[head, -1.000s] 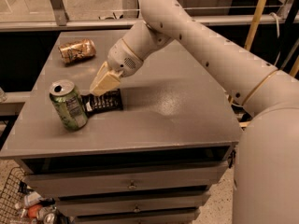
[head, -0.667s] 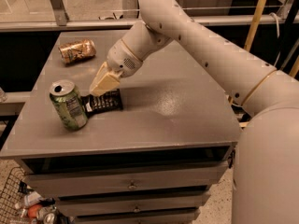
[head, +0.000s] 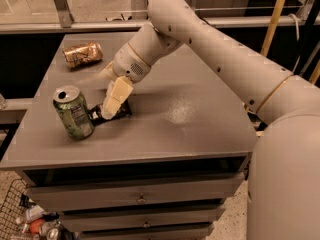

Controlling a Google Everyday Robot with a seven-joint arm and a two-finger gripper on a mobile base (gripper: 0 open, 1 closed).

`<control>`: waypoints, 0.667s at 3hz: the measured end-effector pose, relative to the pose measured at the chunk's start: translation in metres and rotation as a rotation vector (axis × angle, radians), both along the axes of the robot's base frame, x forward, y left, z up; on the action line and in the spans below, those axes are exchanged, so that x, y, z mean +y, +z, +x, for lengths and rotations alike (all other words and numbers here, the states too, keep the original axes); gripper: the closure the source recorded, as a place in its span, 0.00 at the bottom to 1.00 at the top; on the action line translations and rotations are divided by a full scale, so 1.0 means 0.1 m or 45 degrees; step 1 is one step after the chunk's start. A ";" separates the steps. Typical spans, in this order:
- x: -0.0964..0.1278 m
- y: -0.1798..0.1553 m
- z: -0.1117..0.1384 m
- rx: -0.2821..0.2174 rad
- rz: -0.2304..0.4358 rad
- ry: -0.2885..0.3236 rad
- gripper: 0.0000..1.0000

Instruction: Move rxbar chocolate near green can

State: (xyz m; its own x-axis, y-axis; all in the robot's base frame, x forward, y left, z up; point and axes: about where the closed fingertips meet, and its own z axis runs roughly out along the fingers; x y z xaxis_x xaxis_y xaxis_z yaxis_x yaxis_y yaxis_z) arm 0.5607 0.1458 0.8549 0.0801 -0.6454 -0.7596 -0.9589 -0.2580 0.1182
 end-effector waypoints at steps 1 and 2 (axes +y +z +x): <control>-0.11 0.01 -0.03 -0.044 0.024 -0.049 0.00; -0.47 0.06 -0.09 -0.129 0.047 -0.153 0.00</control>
Offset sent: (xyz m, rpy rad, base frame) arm -0.0114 -0.1103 0.0140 0.0551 -0.1860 -0.2533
